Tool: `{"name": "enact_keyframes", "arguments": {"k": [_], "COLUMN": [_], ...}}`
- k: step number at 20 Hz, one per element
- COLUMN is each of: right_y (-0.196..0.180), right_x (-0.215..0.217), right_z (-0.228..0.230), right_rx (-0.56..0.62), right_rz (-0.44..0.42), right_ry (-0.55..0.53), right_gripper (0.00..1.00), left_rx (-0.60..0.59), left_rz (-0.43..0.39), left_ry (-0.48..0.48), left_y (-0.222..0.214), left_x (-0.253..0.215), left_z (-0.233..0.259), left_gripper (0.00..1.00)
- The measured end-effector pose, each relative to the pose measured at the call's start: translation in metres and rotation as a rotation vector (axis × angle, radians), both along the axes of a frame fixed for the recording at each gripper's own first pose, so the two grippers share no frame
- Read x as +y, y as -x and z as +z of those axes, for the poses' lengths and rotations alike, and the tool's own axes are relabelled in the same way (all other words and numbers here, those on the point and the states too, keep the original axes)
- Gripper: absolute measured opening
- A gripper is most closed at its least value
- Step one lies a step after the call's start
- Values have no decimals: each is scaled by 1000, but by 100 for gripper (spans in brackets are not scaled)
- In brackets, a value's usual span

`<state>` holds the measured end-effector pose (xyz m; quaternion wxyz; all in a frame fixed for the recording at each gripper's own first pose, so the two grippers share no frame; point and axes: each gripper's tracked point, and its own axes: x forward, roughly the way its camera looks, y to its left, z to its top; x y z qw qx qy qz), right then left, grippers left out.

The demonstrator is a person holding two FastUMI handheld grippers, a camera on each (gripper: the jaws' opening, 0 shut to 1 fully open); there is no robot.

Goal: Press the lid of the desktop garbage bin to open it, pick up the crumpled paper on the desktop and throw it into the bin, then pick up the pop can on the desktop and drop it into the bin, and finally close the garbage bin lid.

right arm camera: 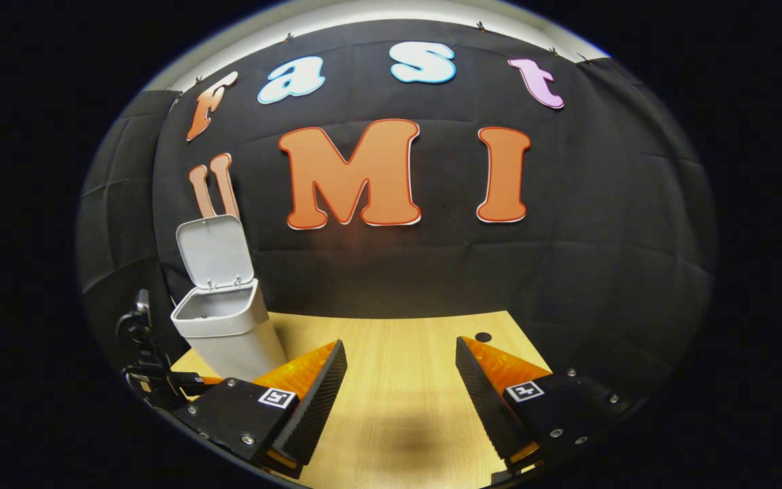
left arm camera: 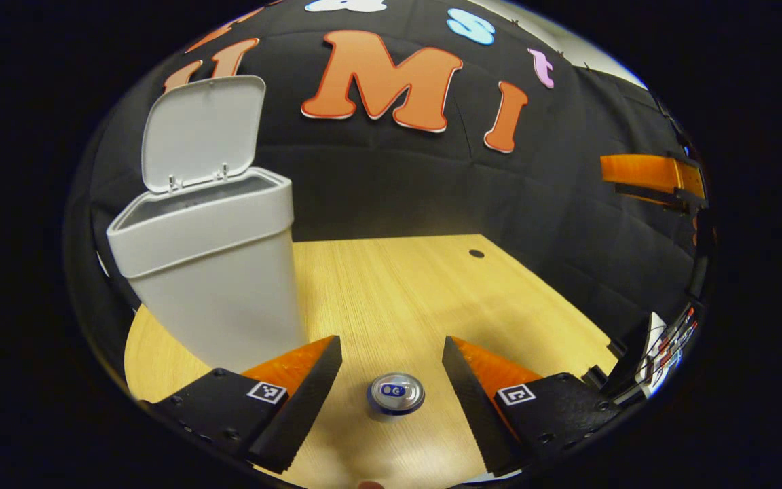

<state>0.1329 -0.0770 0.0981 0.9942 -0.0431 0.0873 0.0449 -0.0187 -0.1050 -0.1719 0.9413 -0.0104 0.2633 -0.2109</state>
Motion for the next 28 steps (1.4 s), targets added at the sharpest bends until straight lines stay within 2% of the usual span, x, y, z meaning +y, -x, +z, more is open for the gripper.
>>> {"name": "enact_keyframes", "arguments": {"k": [2,9,16,22,24,26,28], "right_y": [2,7,9,9,9,9,8], "right_x": [-7,-32,-36,-36,-37,-37,-36], "right_z": [-5,-21,-29,-39,-42,-43,-42], "right_rx": [14,54,80,115,125,128,129], "right_rz": [-8,-46,-46,-37,-35,-33,-29], "right_ry": [-8,-13,-4,-18,-12,-6,-12], "right_gripper": [97,96,97,97,97,97,97], "left_rx": [29,66,92,152,131,129,122], "left_rz": [-3,-33,-24,20,34,40,47], "left_ry": [-25,-88,-124,-183,-137,-91,-94], "left_y": [-4,-5,-7,-15,-20,-19,-20], "left_x": [-6,-23,-25,-20,-28,-25,-22], "left_z": [-23,-74,-110,-141,-130,-125,-122], "left_gripper": [97,97,97,97,85,84,83]}}
